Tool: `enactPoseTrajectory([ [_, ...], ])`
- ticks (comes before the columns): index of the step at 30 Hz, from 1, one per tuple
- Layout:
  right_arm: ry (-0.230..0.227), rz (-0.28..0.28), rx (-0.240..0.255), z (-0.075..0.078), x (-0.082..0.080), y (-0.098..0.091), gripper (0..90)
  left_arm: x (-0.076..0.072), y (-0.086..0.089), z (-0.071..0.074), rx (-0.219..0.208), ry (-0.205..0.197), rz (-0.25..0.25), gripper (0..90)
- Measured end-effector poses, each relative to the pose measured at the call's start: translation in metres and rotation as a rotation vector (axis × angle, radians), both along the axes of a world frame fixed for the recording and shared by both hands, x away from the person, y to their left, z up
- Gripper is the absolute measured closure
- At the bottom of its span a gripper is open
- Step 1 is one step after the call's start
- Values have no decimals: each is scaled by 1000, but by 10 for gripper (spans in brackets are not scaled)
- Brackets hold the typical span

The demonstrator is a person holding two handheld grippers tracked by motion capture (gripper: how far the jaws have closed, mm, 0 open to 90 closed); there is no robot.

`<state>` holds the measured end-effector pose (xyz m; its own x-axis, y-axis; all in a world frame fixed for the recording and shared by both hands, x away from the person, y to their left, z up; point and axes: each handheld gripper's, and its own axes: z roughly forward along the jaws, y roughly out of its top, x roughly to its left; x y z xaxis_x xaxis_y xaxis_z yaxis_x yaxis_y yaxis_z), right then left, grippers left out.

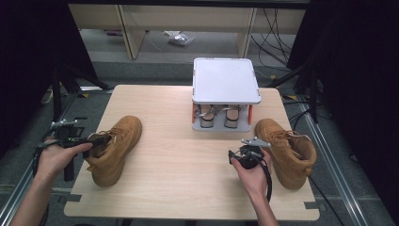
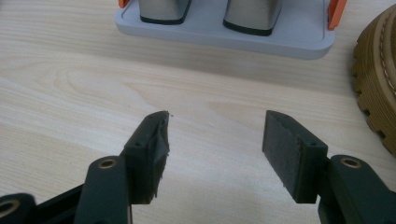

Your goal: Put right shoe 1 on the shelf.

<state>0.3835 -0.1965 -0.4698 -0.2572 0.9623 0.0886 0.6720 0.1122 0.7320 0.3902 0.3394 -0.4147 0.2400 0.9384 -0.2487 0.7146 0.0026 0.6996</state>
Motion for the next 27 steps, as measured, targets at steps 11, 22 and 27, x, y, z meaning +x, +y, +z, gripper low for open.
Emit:
enactPoseTrajectory([
  [11,8,18,14,-3,0,2,416,6,2,-2,-33,94,21,632],
  [22,17,16,9,-2,0,2,415,6,0,-2,-11,93,23,806],
  [27,11,23,4,-3,1,0,415,6,8,-6,-142,80,43,820],
])
